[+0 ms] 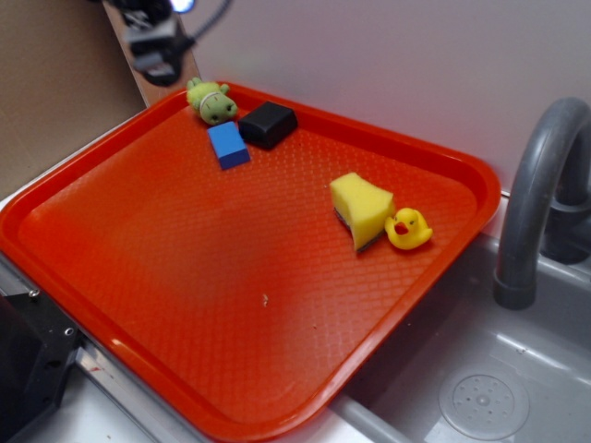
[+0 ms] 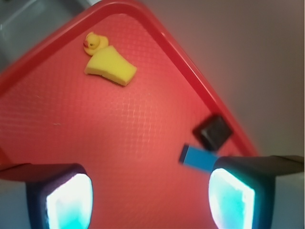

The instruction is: Grab the green sponge.

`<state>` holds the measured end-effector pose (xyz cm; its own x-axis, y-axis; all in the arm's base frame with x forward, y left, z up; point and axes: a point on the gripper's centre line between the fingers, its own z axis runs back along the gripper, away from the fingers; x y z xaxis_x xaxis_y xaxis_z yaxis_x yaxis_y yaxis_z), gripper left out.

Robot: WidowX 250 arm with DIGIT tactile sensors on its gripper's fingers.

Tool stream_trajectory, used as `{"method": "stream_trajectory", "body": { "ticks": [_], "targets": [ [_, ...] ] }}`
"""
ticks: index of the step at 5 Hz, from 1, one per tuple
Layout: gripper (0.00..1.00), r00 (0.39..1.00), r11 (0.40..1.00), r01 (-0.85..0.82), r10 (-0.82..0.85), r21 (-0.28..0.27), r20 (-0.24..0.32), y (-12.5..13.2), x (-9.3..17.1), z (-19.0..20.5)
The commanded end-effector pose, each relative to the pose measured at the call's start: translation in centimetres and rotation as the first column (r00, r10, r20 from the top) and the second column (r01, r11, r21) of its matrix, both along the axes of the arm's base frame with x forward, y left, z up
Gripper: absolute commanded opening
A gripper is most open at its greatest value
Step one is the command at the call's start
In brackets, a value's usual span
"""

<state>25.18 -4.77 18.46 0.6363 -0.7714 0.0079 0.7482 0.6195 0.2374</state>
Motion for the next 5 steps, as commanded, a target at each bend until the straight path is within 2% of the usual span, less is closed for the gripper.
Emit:
{"method": "stream_trajectory", "body": {
  "ticks": [1,2,3,5],
  "targets": [
    [1.00,0.954,0.952,0.298,-0.294,0.074,-0.063,-0.4,4.9,-3.5],
    [1.00,0.916,0.917,0.392,-0.380,0.078,-0.131,-0.3,7.5,-7.0],
    [1.00,0.861,0.872,0.490,-0.485,-0.005,-0.153,-0.5,8.4,-8.7],
    [1.00,0.779,0.793,0.605,-0.608,-0.071,-0.152,-2.6,5.7,-9.9]
  ]
}}
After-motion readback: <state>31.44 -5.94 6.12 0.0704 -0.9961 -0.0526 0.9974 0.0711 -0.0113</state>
